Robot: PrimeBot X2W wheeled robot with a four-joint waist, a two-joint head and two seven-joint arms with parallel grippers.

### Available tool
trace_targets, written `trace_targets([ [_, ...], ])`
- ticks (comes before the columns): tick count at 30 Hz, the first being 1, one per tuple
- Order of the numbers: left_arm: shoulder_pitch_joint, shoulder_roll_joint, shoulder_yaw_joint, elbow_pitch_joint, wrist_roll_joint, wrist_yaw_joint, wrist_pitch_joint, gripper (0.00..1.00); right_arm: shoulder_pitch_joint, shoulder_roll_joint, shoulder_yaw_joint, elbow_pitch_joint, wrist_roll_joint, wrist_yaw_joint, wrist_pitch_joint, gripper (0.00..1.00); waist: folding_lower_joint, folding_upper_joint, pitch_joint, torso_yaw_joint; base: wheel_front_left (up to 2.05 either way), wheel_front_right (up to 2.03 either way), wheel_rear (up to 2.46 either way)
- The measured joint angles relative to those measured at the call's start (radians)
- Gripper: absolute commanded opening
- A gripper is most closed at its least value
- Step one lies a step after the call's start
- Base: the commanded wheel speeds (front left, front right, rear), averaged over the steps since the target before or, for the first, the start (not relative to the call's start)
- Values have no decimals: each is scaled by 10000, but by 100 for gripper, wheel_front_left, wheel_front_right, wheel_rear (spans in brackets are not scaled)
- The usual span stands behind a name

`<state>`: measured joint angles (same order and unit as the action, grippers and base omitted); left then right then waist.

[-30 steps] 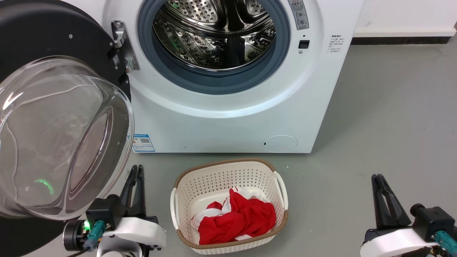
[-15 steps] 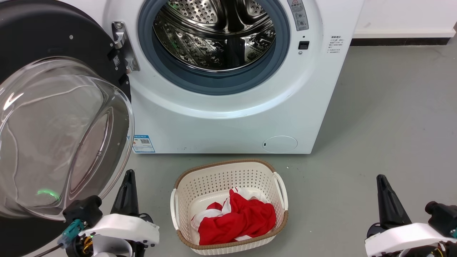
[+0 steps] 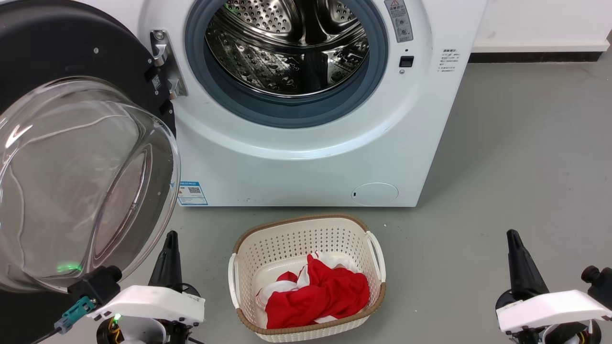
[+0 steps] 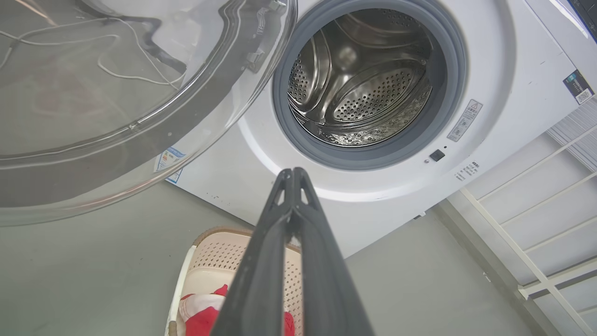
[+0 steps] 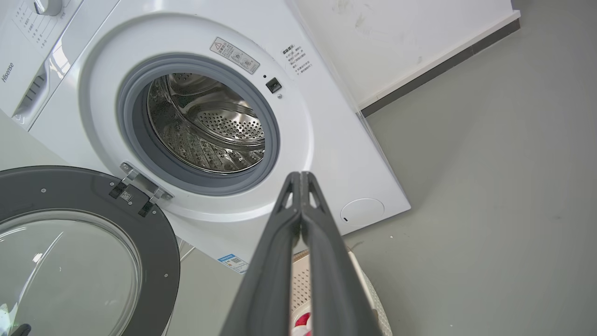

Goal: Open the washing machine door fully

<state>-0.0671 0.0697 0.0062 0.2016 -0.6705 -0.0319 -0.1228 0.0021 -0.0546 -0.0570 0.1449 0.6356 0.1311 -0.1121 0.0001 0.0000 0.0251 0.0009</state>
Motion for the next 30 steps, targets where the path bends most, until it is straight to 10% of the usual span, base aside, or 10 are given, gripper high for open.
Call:
trace_targets([
  [30, -161, -88, 431, 182, -3841, -385, 955, 0, -418, -35, -155, 416, 4038, -2, 878, 0, 0, 1, -70, -3, 0, 0, 0],
])
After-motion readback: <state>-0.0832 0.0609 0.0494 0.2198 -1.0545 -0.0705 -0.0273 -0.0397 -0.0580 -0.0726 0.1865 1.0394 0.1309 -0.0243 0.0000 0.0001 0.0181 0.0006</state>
